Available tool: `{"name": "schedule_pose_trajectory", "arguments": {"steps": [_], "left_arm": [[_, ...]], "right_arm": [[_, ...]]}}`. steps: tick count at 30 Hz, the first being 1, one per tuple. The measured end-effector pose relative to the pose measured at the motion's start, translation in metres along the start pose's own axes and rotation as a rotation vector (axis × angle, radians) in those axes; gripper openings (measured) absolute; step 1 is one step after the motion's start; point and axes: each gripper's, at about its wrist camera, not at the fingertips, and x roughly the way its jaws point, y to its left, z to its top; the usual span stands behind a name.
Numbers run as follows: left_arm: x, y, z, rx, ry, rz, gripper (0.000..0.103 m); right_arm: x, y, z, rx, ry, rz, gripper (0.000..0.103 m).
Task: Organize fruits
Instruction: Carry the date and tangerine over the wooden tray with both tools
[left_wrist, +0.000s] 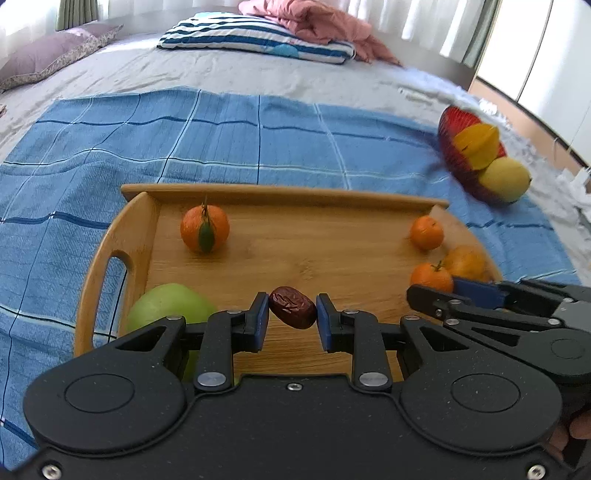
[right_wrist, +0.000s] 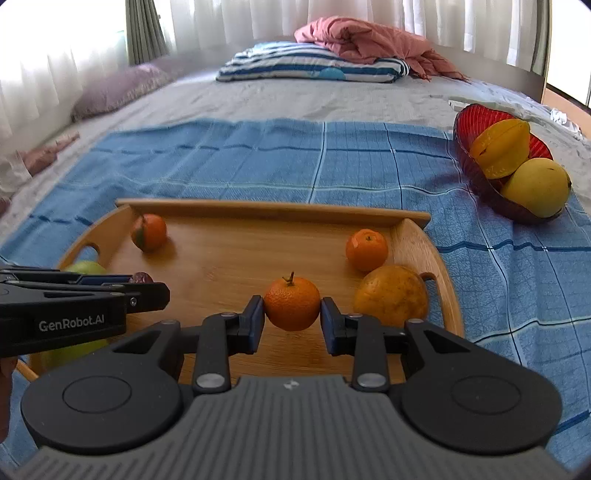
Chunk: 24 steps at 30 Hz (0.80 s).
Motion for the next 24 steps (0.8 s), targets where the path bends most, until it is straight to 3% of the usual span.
{"name": "schedule_pose_trajectory", "arguments": {"steps": [11,17,24], "left_arm": [[0.011,-0.012,0.002,0.072,-0.004,0.056,0.026],[0.012,-0.018,0.001,0.092,0.016,0.018,0.026],[0.015,-0.025,-0.001,0.119,0.021,0.03,0.026]], "right_arm": [[0.014,0.001,-0.002,-0.012,0.053,-0.035,0.038],[0.016,0.0,-0.004,-0.008,0.064,-0.029,0.038],[0.017,-0.002,-0.006,-0.002,0.06,-0.024,0.04]]}}
